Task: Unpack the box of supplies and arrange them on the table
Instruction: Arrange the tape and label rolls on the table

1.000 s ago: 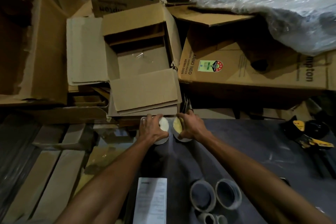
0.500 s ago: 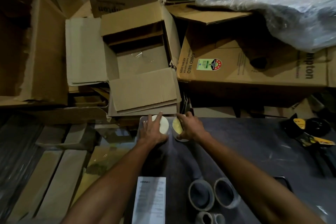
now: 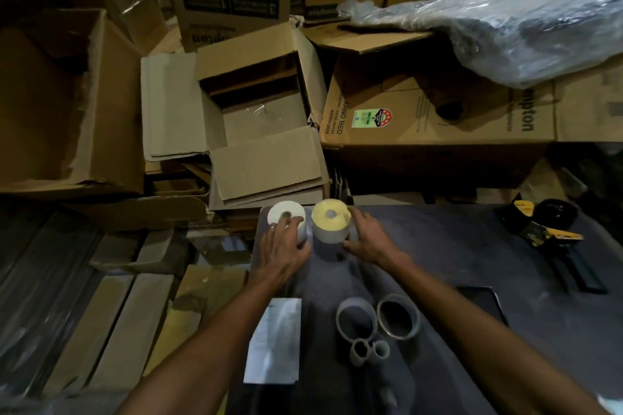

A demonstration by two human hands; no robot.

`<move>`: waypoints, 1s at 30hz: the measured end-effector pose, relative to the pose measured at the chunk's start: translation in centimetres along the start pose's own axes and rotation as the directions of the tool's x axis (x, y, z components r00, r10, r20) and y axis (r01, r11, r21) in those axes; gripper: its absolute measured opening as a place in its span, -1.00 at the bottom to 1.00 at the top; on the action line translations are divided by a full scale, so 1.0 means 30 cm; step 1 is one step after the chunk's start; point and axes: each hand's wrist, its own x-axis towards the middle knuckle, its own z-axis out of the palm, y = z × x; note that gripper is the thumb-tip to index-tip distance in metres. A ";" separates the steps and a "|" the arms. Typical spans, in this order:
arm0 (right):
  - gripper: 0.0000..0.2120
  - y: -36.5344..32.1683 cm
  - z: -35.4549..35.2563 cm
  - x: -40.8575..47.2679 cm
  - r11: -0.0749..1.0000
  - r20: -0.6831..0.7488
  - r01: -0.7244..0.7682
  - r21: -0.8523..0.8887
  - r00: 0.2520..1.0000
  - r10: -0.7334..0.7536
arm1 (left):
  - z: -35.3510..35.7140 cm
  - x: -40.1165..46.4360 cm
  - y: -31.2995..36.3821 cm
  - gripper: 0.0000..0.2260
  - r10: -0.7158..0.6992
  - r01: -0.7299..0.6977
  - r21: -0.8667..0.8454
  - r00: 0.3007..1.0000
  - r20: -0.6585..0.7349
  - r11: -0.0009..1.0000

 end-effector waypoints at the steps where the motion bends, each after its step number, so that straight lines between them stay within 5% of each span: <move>1: -0.21 0.014 -0.015 -0.037 1.000 -0.017 0.017 0.011 1.000 -0.017 | 0.000 -0.033 0.028 -0.57 0.023 -0.023 -0.020 1.000 -0.014 1.000; 10: -0.34 0.200 -0.105 -0.418 0.995 -0.105 0.083 0.060 0.992 -0.076 | 0.082 -0.372 0.301 -0.62 0.177 -0.197 -0.162 0.976 -0.128 0.967; 21: -0.41 0.403 -0.134 -0.908 0.997 -0.149 0.014 0.070 0.989 -0.003 | 0.215 -0.758 0.576 -0.68 0.225 -0.246 -0.178 0.966 -0.128 0.953; 30: -0.45 0.607 -0.145 -1.308 0.989 -0.058 -0.129 0.065 0.989 0.133 | 0.374 -1.118 0.752 -0.43 0.218 -0.181 -0.148 0.931 0.293 0.972</move>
